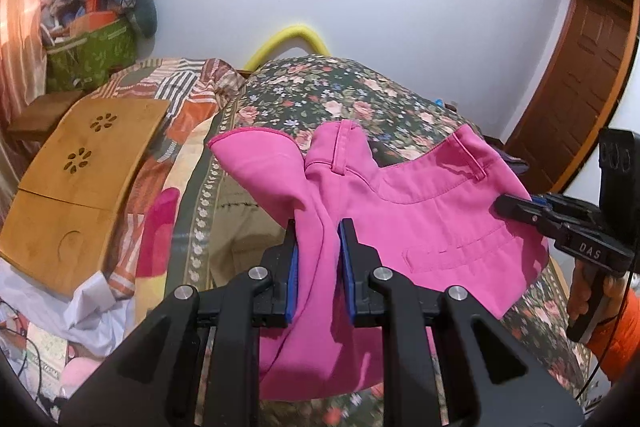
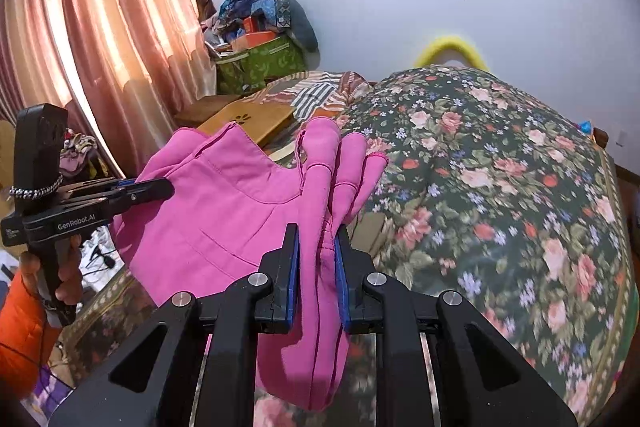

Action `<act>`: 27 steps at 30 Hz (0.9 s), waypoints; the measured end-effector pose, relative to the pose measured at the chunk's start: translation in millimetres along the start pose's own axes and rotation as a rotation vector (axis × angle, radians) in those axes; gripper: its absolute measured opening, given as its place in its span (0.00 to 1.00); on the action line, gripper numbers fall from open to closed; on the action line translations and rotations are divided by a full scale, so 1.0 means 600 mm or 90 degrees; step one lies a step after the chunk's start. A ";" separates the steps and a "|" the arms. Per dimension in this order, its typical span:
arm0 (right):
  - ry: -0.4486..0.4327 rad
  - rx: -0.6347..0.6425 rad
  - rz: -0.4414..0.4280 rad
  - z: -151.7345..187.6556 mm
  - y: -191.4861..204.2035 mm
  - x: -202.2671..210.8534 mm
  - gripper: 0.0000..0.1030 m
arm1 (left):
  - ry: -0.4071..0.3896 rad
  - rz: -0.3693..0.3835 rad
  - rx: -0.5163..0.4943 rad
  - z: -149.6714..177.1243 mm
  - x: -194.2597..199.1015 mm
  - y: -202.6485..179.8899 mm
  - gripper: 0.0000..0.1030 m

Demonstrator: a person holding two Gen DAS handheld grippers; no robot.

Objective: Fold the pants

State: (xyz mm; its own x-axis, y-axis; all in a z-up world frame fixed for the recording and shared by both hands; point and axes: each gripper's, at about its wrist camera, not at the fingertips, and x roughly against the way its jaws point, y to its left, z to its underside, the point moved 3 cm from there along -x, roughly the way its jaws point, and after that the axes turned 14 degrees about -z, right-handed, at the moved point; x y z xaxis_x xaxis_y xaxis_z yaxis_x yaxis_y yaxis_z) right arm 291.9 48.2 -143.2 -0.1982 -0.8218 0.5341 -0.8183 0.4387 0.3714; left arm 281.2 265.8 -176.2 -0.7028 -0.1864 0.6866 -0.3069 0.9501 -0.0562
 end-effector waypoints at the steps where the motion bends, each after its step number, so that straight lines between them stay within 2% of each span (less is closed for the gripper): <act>1: 0.001 0.001 0.001 -0.003 -0.002 -0.009 0.14 | 0.002 0.000 0.002 -0.004 -0.010 0.004 0.18; 7: 0.012 -0.004 0.018 -0.017 -0.031 -0.075 0.14 | 0.018 -0.022 0.017 -0.012 -0.093 0.034 0.18; 14: 0.065 -0.028 0.041 0.008 -0.062 -0.155 0.14 | 0.085 -0.063 0.002 0.027 -0.189 0.057 0.18; 18: 0.101 -0.031 0.055 0.027 -0.075 -0.176 0.16 | 0.090 -0.054 0.024 0.039 -0.191 0.076 0.27; 21: 0.125 -0.036 0.059 0.040 -0.087 -0.179 0.18 | 0.087 -0.066 0.030 0.041 -0.182 0.090 0.37; 23: 0.135 -0.042 0.065 0.046 -0.094 -0.176 0.21 | 0.085 -0.106 0.027 0.046 -0.176 0.104 0.37; 27: 0.150 -0.025 0.116 0.055 -0.099 -0.161 0.24 | 0.104 -0.137 0.049 0.055 -0.174 0.135 0.37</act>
State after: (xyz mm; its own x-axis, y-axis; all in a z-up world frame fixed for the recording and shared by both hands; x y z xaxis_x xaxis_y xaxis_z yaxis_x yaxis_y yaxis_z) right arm 342.0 89.5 -242.4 -0.2056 -0.6225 0.7551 -0.7584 0.5891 0.2791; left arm 308.6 354.1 -276.3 -0.5055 -0.3330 0.7960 -0.4898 0.8702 0.0530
